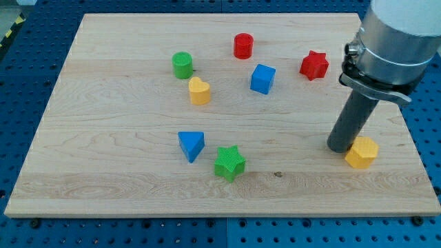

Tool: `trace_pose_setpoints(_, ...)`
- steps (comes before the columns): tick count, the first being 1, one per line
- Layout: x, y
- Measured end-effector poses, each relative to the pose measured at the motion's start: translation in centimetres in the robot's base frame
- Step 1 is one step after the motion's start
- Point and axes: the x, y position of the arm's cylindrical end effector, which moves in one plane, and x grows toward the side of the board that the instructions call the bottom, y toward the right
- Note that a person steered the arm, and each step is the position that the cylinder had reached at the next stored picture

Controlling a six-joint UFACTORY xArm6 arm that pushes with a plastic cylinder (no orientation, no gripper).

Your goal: Move the green star towards the bottom right

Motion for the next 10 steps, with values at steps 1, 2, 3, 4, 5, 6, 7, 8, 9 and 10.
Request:
trace_pose_setpoints(1, 0.1, 1.0)
trace_pose_setpoints(2, 1.2, 3.2)
trace_pose_setpoints(3, 1.9, 4.4)
trace_pose_setpoints(4, 1.4, 0.6)
trace_pose_setpoints(5, -0.4, -4.6)
trace_pose_setpoints(6, -2.3, -9.5)
trace_pose_setpoints(7, -3.1, -15.7)
trace_pose_setpoints(8, -3.2, -23.1)
trace_pose_setpoints(9, -3.2, -30.2)
trace_pose_setpoints(10, -1.3, -30.5)
